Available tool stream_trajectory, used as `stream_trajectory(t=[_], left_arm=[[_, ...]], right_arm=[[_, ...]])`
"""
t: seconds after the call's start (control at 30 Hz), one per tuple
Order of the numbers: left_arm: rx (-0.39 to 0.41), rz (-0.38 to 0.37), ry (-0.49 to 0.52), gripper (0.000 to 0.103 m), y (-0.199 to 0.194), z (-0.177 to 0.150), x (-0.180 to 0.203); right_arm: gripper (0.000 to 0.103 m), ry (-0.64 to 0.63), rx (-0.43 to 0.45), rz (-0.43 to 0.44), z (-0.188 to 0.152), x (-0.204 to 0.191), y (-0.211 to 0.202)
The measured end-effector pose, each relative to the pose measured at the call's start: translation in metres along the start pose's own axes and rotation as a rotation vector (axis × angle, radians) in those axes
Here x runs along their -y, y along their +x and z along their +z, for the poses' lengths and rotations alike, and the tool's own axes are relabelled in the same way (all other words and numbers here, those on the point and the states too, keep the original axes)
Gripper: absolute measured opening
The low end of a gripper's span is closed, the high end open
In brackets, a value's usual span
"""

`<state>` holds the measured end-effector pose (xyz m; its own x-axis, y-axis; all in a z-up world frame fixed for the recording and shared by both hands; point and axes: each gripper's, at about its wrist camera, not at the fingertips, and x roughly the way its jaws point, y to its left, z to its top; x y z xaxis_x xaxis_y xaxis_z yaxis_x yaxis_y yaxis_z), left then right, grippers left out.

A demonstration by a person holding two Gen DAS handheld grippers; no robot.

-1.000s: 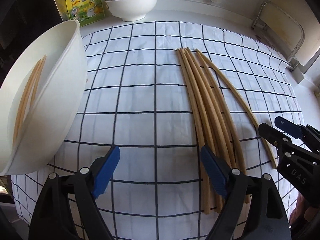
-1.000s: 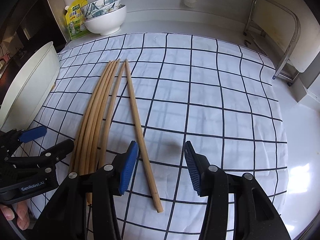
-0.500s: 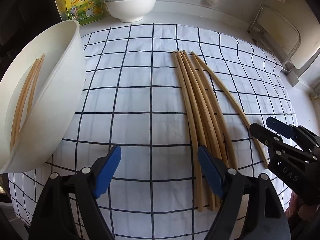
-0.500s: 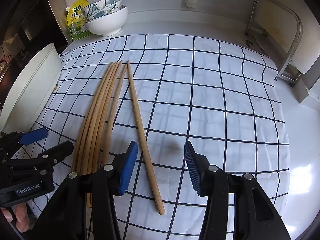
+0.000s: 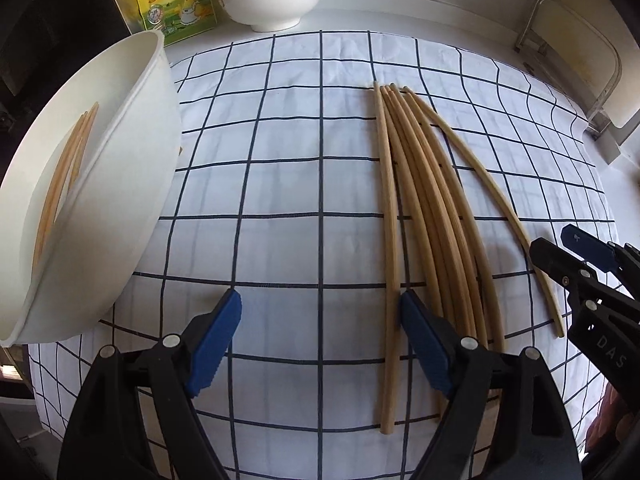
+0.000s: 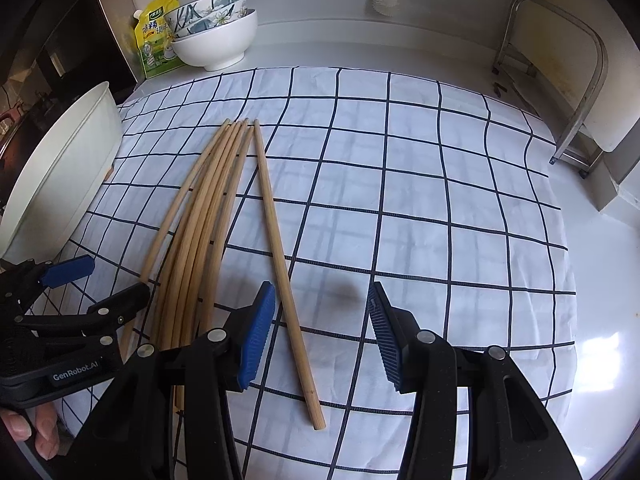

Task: Organize utensils
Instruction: 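Move both open tools back over the remaining chopsticks, then close the left tool on a chopstick while the right tool grasps another chopstick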

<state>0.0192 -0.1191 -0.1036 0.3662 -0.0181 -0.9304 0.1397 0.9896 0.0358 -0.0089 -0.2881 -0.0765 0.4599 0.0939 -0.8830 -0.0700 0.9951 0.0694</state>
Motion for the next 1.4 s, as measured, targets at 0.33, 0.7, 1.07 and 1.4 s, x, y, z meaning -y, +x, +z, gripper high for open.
stream_trajectory(t=[0.33, 0.7, 1.07, 1.4], left_arm=[[0.015, -0.006, -0.013, 0.080, 0.004, 0.018, -0.006], [0.047, -0.035, 0.013, 0.049, 0.007, 0.035, 0.012], [0.011, -0.091, 0.015, 0.007, 0.003, 0.043, 0.001], [0.120, -0.159, 0.064, 0.007, -0.064, 0.059, -0.016]], right_arm=[[0.047, -0.083, -0.024, -0.022, 0.012, -0.008, 0.015], [0.032, -0.148, 0.015, -0.002, 0.022, -0.022, 0.022], [0.006, -0.141, 0.005, 0.023, 0.028, -0.026, 0.019], [0.006, -0.020, 0.068, 0.035, 0.043, -0.030, -0.033]])
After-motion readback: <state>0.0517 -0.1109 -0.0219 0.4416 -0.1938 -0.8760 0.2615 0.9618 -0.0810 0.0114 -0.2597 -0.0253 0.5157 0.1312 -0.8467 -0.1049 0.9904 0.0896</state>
